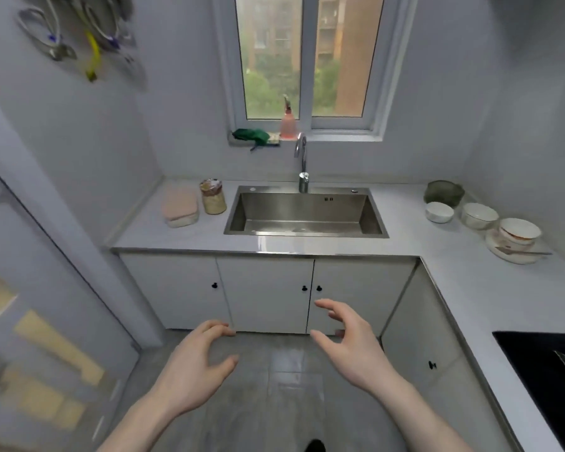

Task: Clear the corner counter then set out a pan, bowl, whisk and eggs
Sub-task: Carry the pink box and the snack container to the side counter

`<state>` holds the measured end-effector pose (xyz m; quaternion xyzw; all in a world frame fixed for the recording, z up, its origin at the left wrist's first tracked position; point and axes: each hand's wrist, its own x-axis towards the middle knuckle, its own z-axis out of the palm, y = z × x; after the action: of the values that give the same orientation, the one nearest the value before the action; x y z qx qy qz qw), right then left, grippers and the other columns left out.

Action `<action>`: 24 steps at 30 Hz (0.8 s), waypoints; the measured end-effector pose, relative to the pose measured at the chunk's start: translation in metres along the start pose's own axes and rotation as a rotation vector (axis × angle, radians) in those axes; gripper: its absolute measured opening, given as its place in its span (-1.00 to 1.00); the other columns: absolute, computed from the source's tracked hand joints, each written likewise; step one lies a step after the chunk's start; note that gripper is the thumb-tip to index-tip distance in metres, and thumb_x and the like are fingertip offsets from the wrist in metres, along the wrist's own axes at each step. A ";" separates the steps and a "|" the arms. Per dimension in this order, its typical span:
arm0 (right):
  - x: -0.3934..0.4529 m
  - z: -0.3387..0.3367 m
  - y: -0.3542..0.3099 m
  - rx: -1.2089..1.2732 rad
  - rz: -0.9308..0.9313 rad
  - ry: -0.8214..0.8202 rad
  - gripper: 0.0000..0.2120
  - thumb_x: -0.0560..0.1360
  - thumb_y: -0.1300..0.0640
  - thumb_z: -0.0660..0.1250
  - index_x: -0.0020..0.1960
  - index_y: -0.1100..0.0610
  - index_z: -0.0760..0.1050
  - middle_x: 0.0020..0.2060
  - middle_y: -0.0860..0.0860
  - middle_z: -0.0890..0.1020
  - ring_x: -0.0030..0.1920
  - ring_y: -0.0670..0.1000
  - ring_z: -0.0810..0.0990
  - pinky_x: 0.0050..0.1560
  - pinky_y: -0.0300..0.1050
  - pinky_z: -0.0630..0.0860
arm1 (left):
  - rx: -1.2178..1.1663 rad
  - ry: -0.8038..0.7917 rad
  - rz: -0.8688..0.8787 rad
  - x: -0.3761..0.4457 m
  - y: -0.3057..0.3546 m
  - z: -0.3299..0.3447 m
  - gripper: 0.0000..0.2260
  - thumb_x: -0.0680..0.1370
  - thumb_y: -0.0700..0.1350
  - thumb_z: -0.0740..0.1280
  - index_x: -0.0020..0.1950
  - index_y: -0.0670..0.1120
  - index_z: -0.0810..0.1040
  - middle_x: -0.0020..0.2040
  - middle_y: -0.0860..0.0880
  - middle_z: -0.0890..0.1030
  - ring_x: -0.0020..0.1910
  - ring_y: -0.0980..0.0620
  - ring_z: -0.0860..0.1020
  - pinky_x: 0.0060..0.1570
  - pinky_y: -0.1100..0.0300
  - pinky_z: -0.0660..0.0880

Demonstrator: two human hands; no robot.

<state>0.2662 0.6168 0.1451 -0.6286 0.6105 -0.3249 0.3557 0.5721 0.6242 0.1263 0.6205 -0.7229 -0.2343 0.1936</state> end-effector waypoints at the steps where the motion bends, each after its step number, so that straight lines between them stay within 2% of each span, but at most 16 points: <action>1: 0.016 0.008 -0.004 0.012 -0.012 -0.022 -0.57 0.49 -0.06 0.42 0.32 -0.27 0.43 0.26 -0.44 0.46 0.31 -0.33 0.41 0.29 -0.18 0.48 | -0.012 0.016 -0.019 0.003 -0.010 -0.003 -0.65 0.41 0.26 0.33 0.16 0.24 0.54 0.23 0.34 0.46 0.21 0.30 0.49 0.21 0.24 0.46; 3: 0.046 0.023 -0.013 0.033 -0.038 -0.061 -0.57 0.50 -0.03 0.42 0.32 -0.26 0.43 0.27 -0.42 0.46 0.31 -0.31 0.42 0.28 -0.22 0.48 | -0.012 0.050 -0.050 0.012 -0.027 -0.009 -0.67 0.40 0.26 0.34 0.13 0.24 0.53 0.20 0.35 0.47 0.18 0.31 0.50 0.18 0.23 0.48; 8: 0.123 0.057 -0.024 0.088 -0.064 -0.166 -0.56 0.50 -0.01 0.41 0.34 -0.25 0.43 0.25 -0.44 0.45 0.31 -0.31 0.42 0.28 -0.24 0.46 | 0.013 0.091 -0.147 0.057 -0.052 -0.034 -0.70 0.45 0.09 0.49 0.13 0.28 0.50 0.23 0.30 0.47 0.16 0.25 0.51 0.19 0.21 0.47; 13: 0.218 0.067 -0.036 0.146 -0.063 -0.238 -0.56 0.52 -0.01 0.40 0.36 -0.26 0.41 0.27 -0.42 0.44 0.32 -0.32 0.40 0.32 -0.24 0.43 | 0.055 0.118 -0.198 0.143 -0.070 -0.066 -0.71 0.44 0.11 0.48 0.13 0.25 0.55 0.26 0.31 0.47 0.20 0.26 0.51 0.21 0.20 0.47; 18: 0.302 0.063 -0.039 0.121 -0.087 -0.248 -0.55 0.51 0.02 0.40 0.36 -0.25 0.41 0.26 -0.39 0.44 0.31 -0.30 0.40 0.33 -0.21 0.43 | 0.031 0.158 -0.192 0.225 -0.071 -0.079 -0.68 0.47 0.01 0.50 0.18 0.20 0.57 0.29 0.24 0.48 0.23 0.19 0.51 0.27 0.15 0.46; 24: 0.364 0.051 -0.031 0.115 -0.075 -0.219 -0.55 0.50 -0.02 0.40 0.34 -0.26 0.41 0.24 -0.40 0.46 0.31 -0.25 0.44 0.28 -0.19 0.48 | 0.012 0.103 -0.233 0.288 -0.084 -0.076 -0.67 0.47 0.04 0.48 0.20 0.24 0.52 0.29 0.23 0.48 0.21 0.19 0.50 0.24 0.17 0.47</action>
<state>0.3411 0.2561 0.1344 -0.6615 0.5244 -0.3016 0.4432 0.6385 0.3217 0.1370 0.7125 -0.6365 -0.2187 0.1982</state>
